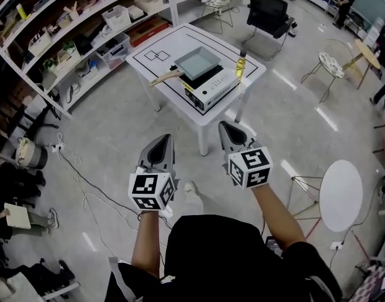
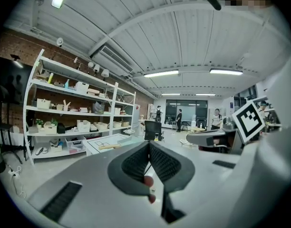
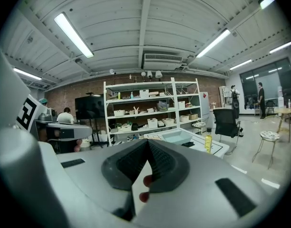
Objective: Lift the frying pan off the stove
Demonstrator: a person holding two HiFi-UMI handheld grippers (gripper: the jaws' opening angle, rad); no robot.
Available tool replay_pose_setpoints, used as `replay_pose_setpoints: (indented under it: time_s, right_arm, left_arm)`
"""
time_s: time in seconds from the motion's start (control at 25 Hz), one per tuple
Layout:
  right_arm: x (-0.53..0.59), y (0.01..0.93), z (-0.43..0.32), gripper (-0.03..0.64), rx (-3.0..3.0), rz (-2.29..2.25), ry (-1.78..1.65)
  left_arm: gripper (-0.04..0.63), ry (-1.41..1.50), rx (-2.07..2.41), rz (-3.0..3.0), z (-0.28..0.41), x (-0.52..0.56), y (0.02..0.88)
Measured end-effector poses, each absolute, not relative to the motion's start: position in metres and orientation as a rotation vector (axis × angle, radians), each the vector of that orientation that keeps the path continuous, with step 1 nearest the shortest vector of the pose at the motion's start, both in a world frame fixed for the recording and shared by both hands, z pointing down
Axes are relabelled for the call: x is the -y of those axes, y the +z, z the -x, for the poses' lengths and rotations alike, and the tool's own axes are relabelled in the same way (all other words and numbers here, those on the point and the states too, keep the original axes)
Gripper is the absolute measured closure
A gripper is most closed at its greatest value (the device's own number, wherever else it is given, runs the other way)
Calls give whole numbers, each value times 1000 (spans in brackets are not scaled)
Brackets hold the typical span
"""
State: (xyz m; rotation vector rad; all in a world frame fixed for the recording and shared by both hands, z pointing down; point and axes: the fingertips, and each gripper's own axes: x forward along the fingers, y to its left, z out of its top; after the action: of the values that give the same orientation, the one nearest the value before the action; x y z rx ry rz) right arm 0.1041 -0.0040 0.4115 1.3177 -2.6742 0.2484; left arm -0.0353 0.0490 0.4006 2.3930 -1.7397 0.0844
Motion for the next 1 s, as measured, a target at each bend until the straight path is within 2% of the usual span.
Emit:
replay_pose_setpoints:
  time_s: [1.0]
  right_arm:
    - [184, 403, 20, 615, 2621, -1343, 236]
  left_arm:
    - [584, 66, 1660, -2417, 155, 135, 396]
